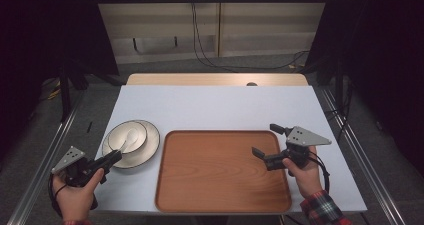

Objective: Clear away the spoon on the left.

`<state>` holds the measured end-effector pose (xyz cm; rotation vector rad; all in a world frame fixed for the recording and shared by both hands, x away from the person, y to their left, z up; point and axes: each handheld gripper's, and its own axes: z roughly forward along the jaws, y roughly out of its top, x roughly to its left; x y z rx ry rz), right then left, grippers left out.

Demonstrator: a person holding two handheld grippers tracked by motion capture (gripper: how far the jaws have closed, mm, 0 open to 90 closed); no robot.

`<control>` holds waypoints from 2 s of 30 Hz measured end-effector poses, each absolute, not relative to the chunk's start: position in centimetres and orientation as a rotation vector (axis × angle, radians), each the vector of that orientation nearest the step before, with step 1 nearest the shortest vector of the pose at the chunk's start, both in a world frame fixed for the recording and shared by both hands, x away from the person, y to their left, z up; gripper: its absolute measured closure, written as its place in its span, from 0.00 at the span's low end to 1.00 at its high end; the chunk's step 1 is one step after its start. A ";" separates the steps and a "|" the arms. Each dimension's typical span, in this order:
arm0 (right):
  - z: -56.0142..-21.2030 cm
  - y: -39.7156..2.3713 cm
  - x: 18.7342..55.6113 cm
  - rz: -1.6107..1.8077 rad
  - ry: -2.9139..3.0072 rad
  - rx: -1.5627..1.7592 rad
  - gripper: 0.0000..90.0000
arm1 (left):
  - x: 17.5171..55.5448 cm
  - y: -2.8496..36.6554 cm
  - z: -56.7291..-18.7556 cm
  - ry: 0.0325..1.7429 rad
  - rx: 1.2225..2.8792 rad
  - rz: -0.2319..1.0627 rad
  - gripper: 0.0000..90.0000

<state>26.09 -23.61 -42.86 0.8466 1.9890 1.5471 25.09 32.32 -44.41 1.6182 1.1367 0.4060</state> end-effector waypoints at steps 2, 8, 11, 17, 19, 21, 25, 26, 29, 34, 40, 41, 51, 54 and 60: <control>-42.9 -23.6 26.1 1.546 1.986 0.848 0.00 | 25.1 32.3 -44.3 1.135 1.615 0.415 0.93; -42.9 -23.7 26.0 1.545 1.996 0.834 0.00 | 25.3 32.4 -44.1 1.137 1.596 0.436 0.94; -42.8 -23.7 25.9 1.545 2.002 0.836 0.00 | 25.5 32.6 -44.0 1.133 1.587 0.444 0.94; -42.8 -23.7 25.8 1.540 1.997 0.839 0.00 | 26.0 32.6 -43.5 1.123 1.562 0.471 0.95; -42.8 -23.8 25.7 1.538 1.994 0.839 0.00 | 26.2 32.6 -43.4 1.123 1.549 0.475 0.95; -42.8 -23.9 25.6 1.539 1.995 0.840 0.00 | 26.5 32.6 -43.3 1.119 1.551 0.474 0.95; -42.8 -24.0 25.5 1.536 1.991 0.846 0.00 | 27.1 32.1 -42.9 1.107 1.550 0.499 0.95; -42.8 -24.1 25.4 1.536 1.988 0.851 0.00 | 27.2 32.0 -42.8 1.104 1.546 0.506 0.95; -42.8 -24.1 25.4 1.538 1.983 0.851 0.00 | 27.7 31.7 -42.5 1.103 1.530 0.517 0.95; -42.8 -24.2 25.3 1.541 1.983 0.857 0.00 | 28.2 31.4 -42.3 1.094 1.526 0.529 0.95; -42.8 -24.2 25.4 1.543 1.984 0.856 0.00 | 29.0 31.4 -42.1 1.097 1.503 0.542 0.95; -42.9 -24.2 25.4 1.540 1.988 0.854 0.00 | 29.2 31.3 -42.1 1.111 1.490 0.554 0.95; -42.9 -24.2 25.4 1.541 1.976 0.860 0.00 | 30.3 30.6 -42.0 1.096 1.477 0.580 0.95; -42.9 -24.2 25.4 1.542 1.983 0.858 0.00 | 30.5 30.6 -41.9 1.094 1.486 0.581 0.95; -42.9 -24.2 25.4 1.538 1.989 0.858 0.00 | 31.1 30.3 -41.9 1.092 1.472 0.592 0.94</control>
